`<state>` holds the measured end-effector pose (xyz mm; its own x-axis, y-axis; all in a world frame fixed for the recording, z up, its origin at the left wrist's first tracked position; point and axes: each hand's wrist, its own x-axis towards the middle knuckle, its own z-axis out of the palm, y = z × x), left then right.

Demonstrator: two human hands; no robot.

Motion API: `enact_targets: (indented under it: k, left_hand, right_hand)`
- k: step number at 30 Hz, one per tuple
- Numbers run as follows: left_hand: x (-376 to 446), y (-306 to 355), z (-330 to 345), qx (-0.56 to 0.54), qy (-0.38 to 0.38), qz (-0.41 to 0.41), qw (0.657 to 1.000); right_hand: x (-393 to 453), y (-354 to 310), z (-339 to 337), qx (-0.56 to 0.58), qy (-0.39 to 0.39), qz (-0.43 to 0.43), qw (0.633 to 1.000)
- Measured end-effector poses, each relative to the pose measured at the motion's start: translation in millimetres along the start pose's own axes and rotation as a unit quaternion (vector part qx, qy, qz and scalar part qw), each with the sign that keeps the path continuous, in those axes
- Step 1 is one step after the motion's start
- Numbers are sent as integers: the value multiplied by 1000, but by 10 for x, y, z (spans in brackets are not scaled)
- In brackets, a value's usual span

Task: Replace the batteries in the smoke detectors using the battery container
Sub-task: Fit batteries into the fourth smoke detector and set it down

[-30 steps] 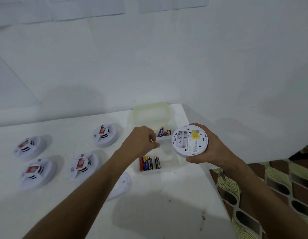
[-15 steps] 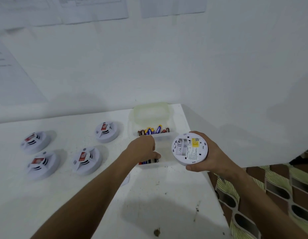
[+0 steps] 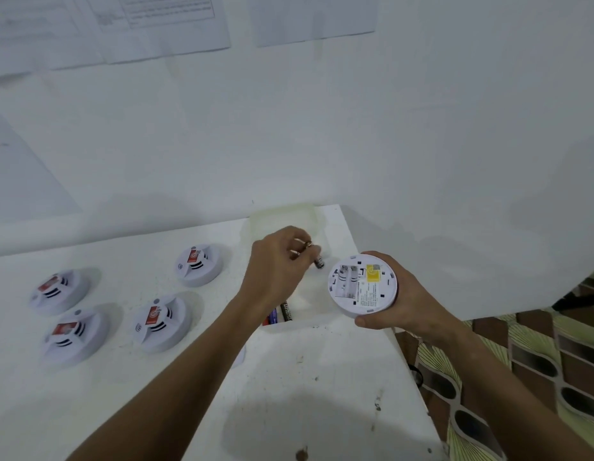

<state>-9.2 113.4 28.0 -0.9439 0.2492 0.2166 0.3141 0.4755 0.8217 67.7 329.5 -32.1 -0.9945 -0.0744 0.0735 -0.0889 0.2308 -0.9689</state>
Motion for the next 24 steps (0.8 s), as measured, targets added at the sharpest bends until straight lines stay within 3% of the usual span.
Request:
enact_targets:
  k: [4,12,19,24]
  left_hand:
    - [-90,236,35,-66,-74,19,995]
    - [-41,181,44,69,-91,62,991]
    - [-56,151,-120,12,-301,48,952]
    - [-44,76,-142,84,-283,93,951]
  right_hand:
    - [49,-62,63,-8,-2,-16,1000]
    - [85,-139,103,-5,-11,-41,999]
    - [65,-220,49,0,-31,-34,999]
    - [58,-253,65,-5,-40,-33,999]
